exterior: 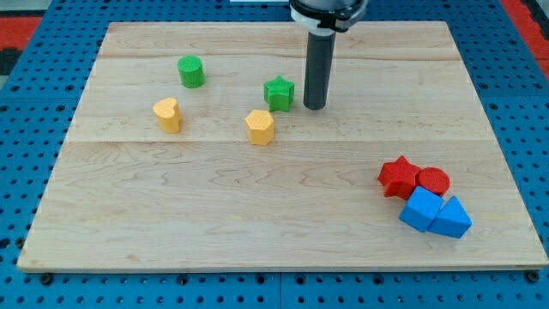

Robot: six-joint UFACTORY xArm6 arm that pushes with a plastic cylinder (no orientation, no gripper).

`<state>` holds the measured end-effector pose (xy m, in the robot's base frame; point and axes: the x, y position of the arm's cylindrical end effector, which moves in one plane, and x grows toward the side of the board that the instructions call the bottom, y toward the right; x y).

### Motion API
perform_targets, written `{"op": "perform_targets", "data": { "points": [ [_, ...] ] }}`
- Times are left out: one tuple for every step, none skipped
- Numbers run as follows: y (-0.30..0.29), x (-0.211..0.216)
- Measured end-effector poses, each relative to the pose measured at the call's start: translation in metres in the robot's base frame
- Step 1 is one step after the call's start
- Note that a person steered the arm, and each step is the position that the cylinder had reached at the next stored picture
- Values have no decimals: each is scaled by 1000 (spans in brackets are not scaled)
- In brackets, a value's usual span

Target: Slide the green star to the left side

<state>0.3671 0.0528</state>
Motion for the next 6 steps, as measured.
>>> {"op": "perform_targets", "data": {
  "points": [
    [-4, -26],
    [-18, -44],
    [5, 1],
    [-14, -2],
    [-56, -15],
    [-82, -19]
  ]
}}
